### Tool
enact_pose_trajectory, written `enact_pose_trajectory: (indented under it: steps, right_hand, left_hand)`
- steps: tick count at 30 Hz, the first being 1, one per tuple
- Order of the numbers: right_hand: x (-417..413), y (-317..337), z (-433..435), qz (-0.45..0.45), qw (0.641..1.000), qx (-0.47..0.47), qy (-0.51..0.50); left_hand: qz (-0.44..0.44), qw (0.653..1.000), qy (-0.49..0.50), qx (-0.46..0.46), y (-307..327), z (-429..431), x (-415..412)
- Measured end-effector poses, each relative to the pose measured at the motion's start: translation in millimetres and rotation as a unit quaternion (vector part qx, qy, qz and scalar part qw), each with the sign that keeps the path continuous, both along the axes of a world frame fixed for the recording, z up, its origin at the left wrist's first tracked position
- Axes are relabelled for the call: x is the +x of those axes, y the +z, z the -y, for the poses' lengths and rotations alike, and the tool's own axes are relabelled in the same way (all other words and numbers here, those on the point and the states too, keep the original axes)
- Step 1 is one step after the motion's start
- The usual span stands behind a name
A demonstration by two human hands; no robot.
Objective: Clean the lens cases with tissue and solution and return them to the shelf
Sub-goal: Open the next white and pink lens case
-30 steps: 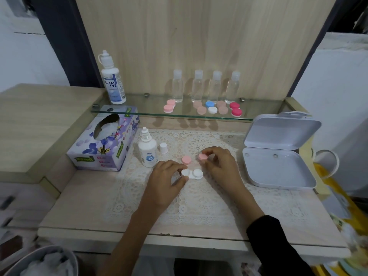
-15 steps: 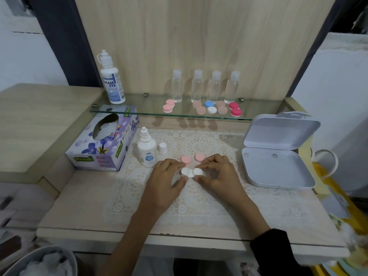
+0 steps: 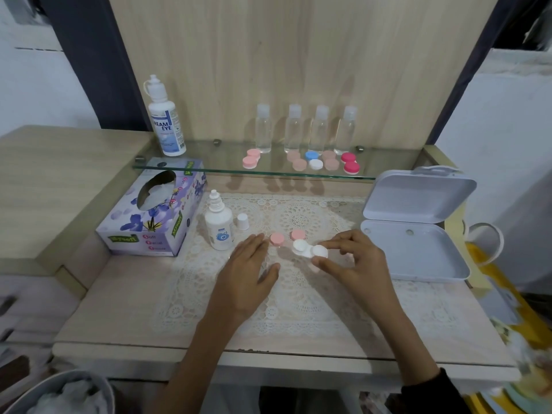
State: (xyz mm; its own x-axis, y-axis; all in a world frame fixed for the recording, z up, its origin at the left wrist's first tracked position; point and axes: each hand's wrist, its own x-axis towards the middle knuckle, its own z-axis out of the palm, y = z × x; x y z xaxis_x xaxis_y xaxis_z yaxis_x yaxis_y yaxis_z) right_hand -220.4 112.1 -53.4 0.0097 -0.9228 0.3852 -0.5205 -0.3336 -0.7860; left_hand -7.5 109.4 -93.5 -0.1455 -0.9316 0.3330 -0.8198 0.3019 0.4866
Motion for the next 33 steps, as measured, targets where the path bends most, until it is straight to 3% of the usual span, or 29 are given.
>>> enact_pose_trajectory:
  steps: [6, 16, 24, 33]
  right_hand:
    - [-44.3, 16.2, -2.0, -0.029, 0.997, -0.028, -0.067]
    - [-102.0, 8.6, 4.6, -0.047, 0.978, 0.013, -0.204]
    - [-103.7, -2.8, 8.6, -0.129, 0.966, -0.083, -0.209]
    - [-103.3, -9.0, 7.2, -0.157, 0.951, -0.160, -0.212]
  left_hand:
    - [-0.009, 1.000, -0.005, 0.000, -1.4, 0.3, 0.4]
    - [-0.021, 1.000, -0.006, 0.002, -1.3, 0.0, 1.0]
    - [-0.024, 1.000, -0.006, -0.001, -1.2, 0.7, 1.3]
    - [-0.018, 1.000, -0.003, -0.004, -0.1, -0.8, 1.4]
